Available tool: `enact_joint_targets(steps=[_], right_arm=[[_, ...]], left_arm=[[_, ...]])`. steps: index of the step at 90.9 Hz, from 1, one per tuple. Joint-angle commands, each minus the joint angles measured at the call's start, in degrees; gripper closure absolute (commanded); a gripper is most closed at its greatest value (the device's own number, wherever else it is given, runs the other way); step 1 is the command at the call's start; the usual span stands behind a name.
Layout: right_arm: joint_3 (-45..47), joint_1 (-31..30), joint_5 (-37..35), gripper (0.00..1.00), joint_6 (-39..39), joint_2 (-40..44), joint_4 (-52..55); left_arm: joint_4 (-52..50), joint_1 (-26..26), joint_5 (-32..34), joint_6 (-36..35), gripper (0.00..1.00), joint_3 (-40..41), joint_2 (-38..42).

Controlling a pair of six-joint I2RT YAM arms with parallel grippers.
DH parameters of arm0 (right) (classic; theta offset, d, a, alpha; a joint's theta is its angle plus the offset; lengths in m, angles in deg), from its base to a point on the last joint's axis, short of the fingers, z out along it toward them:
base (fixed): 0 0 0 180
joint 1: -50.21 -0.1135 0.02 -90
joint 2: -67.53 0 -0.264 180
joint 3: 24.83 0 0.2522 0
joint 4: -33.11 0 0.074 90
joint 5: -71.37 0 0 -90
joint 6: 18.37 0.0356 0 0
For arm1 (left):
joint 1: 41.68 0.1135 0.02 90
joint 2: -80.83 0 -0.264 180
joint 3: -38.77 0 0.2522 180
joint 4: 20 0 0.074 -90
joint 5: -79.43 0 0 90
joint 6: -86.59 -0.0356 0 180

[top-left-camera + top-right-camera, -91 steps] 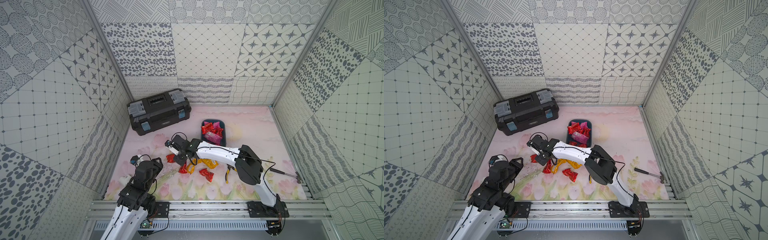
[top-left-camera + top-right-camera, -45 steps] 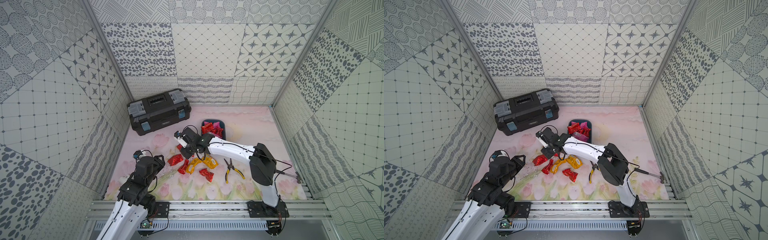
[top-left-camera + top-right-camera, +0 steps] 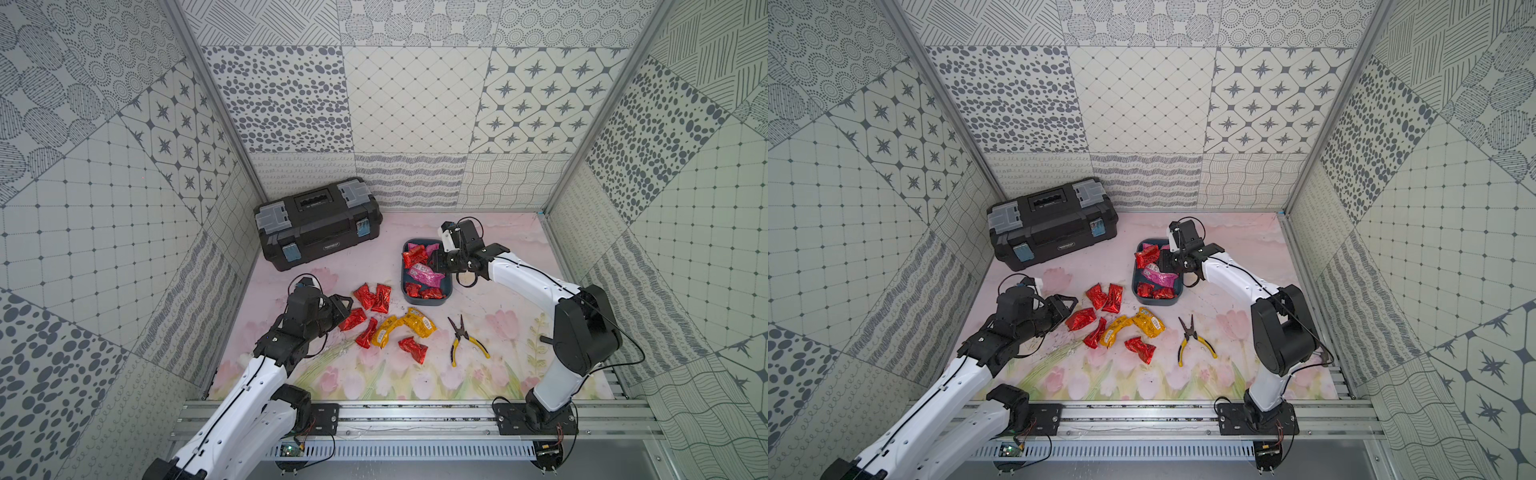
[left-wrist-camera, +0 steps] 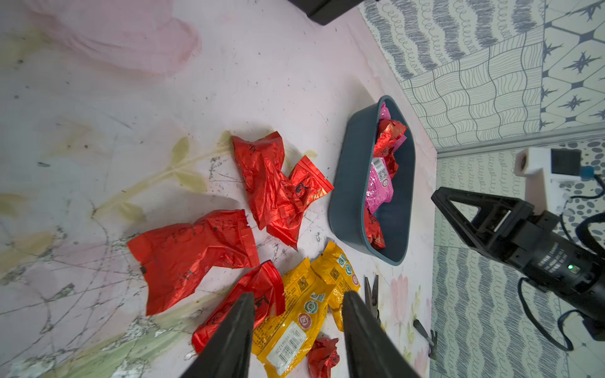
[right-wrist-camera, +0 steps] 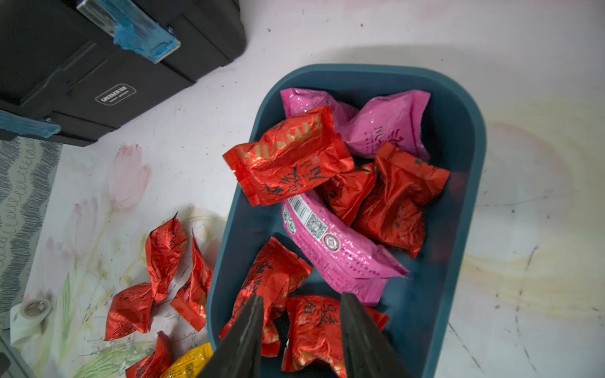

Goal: Take the tea bags out of the storage box
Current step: Pick up the tea bag from the storage box.

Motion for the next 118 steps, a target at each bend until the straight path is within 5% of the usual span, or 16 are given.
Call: enact_joint_targets(steps=[1,18,34,76,118], right_arm=[[-0.03,0.84,2.59,0.53,3.11,-1.82,-4.48],[-6.6,1.25,2.21,0.45,-16.25,-7.17,3.62],[-10.05,1.31,0.85,0.43,-26.8,-10.91,8.77],[-18.9,1.05,1.33,0.46,-30.56,-21.55,10.94],[-16.2,1.03,4.53,1.0,-30.52,-18.37,11.05]], left_arm=[[9.91,-3.11,-8.08,-3.35,0.48,-2.48,-6.44],[13.01,-10.31,-6.73,-4.96,0.44,-7.07,-14.96],[16.03,-14.06,-5.76,-4.62,0.43,-10.51,-23.02],[19.13,-16.4,-5.06,-5.12,0.5,-19.45,-39.43],[19.09,-16.38,-3.02,-5.33,0.55,-22.96,-44.78]])
